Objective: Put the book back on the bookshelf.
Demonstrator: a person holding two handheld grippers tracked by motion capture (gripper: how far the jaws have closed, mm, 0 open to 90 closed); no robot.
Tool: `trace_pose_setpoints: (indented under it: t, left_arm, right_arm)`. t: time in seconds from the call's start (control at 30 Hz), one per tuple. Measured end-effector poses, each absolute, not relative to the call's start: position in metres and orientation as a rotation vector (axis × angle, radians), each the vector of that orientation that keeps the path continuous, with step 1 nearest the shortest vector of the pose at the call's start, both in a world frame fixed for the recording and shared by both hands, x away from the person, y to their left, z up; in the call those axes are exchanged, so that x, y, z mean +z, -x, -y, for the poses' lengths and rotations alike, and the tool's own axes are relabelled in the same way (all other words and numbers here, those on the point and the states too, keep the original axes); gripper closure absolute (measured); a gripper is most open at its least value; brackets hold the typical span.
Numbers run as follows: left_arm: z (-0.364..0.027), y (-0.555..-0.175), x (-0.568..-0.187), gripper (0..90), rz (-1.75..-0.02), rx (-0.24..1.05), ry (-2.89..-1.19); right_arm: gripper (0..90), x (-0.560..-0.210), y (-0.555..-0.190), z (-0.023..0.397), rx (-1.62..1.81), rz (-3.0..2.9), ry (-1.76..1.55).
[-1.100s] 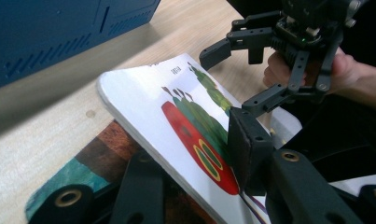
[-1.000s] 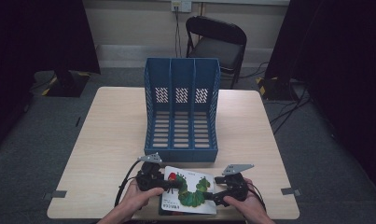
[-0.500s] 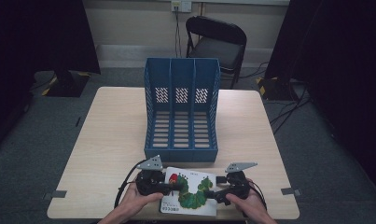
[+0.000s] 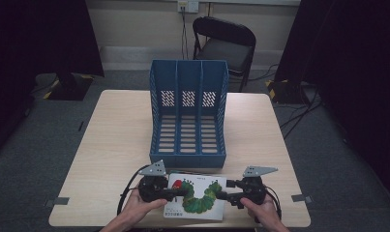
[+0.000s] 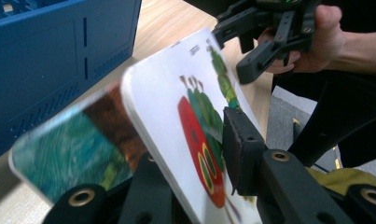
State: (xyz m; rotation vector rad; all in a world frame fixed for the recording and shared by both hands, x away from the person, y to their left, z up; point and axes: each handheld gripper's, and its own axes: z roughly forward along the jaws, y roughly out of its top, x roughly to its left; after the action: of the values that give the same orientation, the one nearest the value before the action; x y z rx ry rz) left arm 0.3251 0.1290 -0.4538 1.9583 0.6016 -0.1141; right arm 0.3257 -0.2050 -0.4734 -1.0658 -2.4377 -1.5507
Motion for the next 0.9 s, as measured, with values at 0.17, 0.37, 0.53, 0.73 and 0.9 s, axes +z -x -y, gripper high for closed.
trace_pose_setpoints:
  t: [0.17,0.37,0.53,0.73,0.9]
  left_arm:
    - [-0.129,-0.323,-0.453,75.6,-0.596,-0.094,-1.959]
    - [-0.125,-0.319,-0.454,79.5,-0.568,-0.052,-2.01]
    - [-0.124,-0.318,-0.456,80.1,-0.573,-0.082,-2.004]
    - [-0.124,-0.312,-0.454,77.5,-0.559,-0.067,-2.038]
    - [-0.124,-0.31,-0.456,77.1,-0.558,-0.068,-2.057]
  right_arm:
    - [40.7,-0.465,-0.322,0.21,-1.631,2.42,1.04]
    - [46.9,-0.453,-0.317,0.215,-1.742,2.386,0.971]
    - [47.1,-0.452,-0.315,0.214,-1.729,2.449,0.95]
    - [49.0,-0.451,-0.312,0.217,-1.725,2.464,0.882]
    - [49.0,-0.451,-0.314,0.217,-1.707,2.467,0.839]
